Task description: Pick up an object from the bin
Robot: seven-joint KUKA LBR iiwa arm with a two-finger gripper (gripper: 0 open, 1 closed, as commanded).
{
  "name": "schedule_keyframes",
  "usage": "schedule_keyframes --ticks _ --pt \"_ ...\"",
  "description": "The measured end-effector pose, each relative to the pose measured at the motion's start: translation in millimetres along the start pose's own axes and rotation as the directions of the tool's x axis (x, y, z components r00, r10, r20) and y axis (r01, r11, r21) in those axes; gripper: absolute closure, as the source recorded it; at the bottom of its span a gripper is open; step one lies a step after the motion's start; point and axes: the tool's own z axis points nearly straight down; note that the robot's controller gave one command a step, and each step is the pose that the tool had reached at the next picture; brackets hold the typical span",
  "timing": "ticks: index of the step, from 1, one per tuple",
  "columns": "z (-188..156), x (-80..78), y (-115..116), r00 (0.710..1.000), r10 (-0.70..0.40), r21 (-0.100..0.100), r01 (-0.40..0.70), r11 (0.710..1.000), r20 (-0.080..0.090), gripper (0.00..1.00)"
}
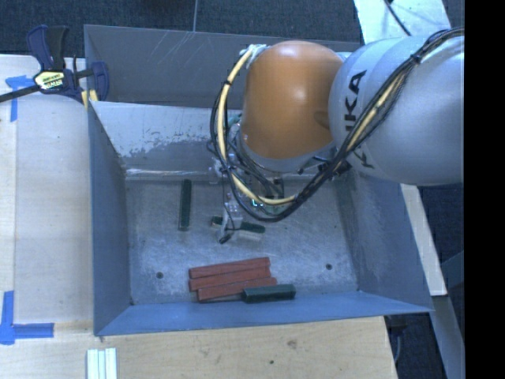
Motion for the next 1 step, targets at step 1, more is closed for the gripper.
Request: schedule_keyframes --ticks 1 --pt "-4.7 -1.8 -0.8 1.0 0.003 -0.001 -0.003 1.0 0.008 1.0"
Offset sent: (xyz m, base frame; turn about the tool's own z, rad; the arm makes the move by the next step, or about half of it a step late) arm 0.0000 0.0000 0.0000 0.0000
